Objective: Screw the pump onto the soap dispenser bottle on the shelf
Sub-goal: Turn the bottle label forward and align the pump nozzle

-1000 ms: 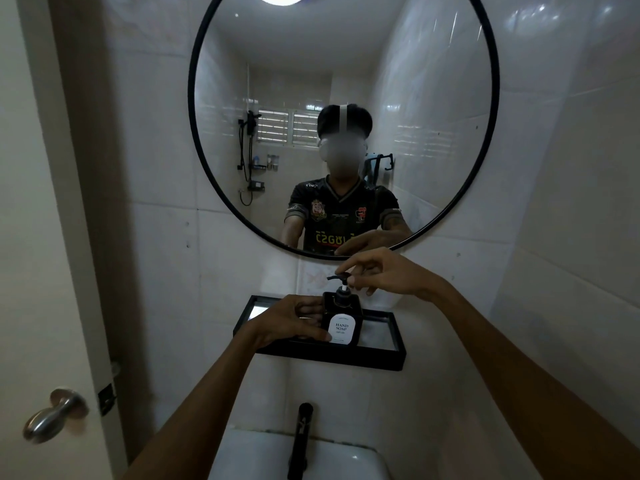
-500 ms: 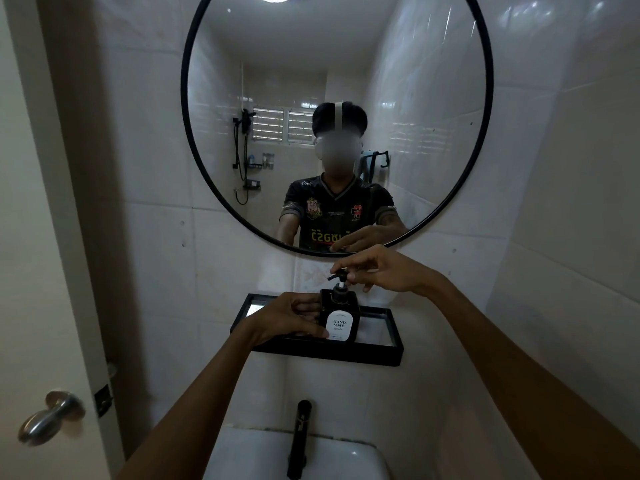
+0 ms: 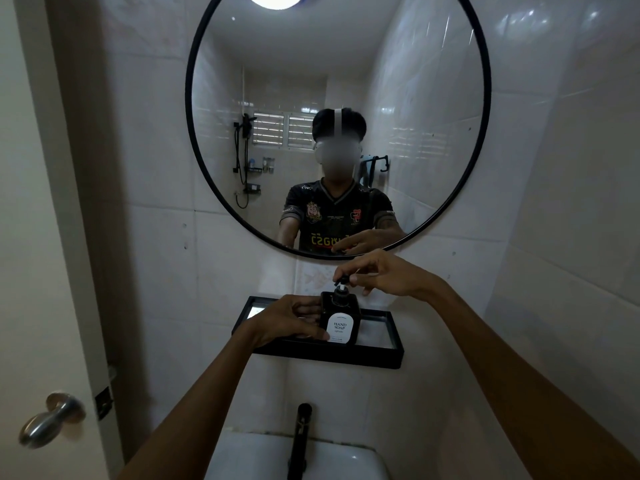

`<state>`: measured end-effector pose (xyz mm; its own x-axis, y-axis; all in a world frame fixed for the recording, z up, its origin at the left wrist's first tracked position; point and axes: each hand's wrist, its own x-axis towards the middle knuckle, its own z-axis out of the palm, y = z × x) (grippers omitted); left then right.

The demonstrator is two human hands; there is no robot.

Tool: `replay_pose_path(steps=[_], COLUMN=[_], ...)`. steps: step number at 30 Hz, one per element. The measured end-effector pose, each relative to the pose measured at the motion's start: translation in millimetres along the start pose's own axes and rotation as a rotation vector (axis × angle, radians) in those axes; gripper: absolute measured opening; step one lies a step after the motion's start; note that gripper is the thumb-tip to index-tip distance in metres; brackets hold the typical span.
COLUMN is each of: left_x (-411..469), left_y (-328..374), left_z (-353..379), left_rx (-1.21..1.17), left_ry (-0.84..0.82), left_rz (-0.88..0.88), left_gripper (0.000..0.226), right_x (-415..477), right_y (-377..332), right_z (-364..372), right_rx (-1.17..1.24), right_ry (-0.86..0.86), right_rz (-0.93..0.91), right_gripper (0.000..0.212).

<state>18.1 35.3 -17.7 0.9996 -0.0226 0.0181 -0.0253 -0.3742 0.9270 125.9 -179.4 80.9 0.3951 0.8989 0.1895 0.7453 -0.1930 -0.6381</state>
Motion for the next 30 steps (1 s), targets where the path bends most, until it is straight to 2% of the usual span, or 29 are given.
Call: replay_pose_path(steps=[30], left_x=[1.0], left_y=[-0.7], left_z=[0.0], left_rx=[-0.02], left_ry=[-0.01], left_rz=[-0.01], left_gripper=[0.073], right_x=[-4.6], right_y=[-2.3], right_z=[3.9], right_rx=[0.153], right_ry=[0.024], right_rz=[0.025], right_gripper=[0.024])
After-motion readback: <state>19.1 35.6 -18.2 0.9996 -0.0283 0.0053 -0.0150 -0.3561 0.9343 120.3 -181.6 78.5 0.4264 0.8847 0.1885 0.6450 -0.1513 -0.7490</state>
